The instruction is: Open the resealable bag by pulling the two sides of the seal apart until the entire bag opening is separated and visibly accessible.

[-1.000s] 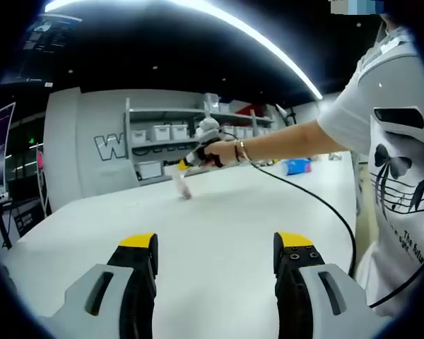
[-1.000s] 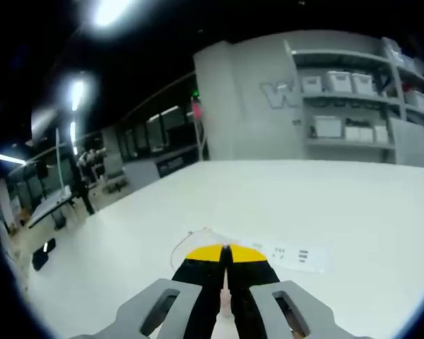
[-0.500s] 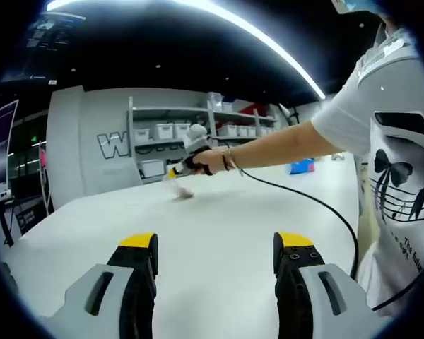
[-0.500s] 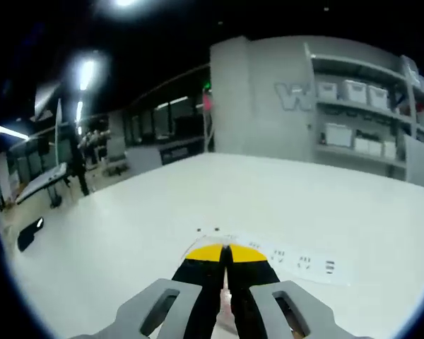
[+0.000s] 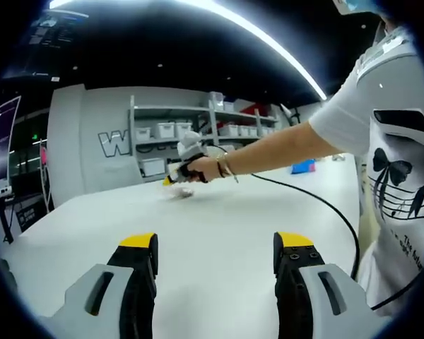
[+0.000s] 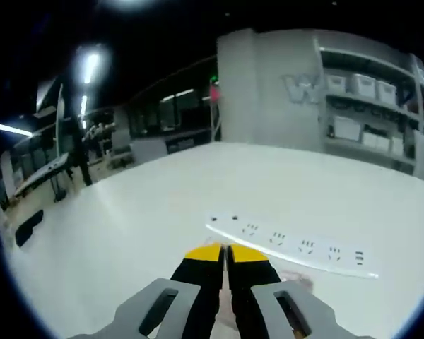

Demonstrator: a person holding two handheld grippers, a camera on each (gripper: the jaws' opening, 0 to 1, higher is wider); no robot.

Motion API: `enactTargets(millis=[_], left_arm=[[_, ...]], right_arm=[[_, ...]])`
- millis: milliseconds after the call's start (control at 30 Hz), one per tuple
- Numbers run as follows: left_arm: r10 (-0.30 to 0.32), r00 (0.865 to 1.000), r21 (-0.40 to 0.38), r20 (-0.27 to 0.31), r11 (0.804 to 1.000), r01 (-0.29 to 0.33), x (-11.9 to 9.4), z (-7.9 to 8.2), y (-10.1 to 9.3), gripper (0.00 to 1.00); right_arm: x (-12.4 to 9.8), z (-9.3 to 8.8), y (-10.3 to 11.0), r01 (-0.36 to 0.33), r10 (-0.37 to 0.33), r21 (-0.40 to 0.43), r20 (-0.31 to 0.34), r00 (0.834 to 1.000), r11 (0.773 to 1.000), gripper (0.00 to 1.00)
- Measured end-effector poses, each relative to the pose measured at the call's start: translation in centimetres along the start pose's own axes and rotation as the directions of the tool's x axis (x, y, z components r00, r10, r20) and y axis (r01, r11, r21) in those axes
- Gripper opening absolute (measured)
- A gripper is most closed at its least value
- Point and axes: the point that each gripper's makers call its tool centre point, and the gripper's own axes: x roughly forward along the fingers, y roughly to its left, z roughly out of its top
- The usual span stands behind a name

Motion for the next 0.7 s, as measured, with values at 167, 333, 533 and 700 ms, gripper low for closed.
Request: enactTargets(millis=[167, 333, 533, 700], left_arm=[[0.006, 1.0, -0.002, -0.003, 1.0, -0.006, -0.1, -0.1, 0.2, 0.65], [0.007, 1.0, -0.002, -0.003, 1.0, -0.007, -0.2, -0.2, 0.2, 0.65], [0.007, 1.0, -0.002, 0.002, 1.0, -0.007, -0.2, -0.1, 0.1, 0.65], [0.001, 1.0, 0.001, 0.004, 1.0, -0.001, -0.1, 0.0, -0.2, 0.65]], right_arm=[[0.2, -0.7, 0.7, -0.014, 0.014, -0.012, -0.019, 1.0, 1.0, 0.04], [-0.2, -1.1, 1.8, -0.034, 0.034, 0.002, -0.013, 0.999, 0.999, 0.07], [-1.0, -0.8, 3.0, -0.069, 0.069, 0.001, 0.005, 0.998, 0.998, 0.1], [-1.4, -0.4, 3.4, -0.074, 0.074, 0.003, 0.022, 0.997, 0.997, 0.11]])
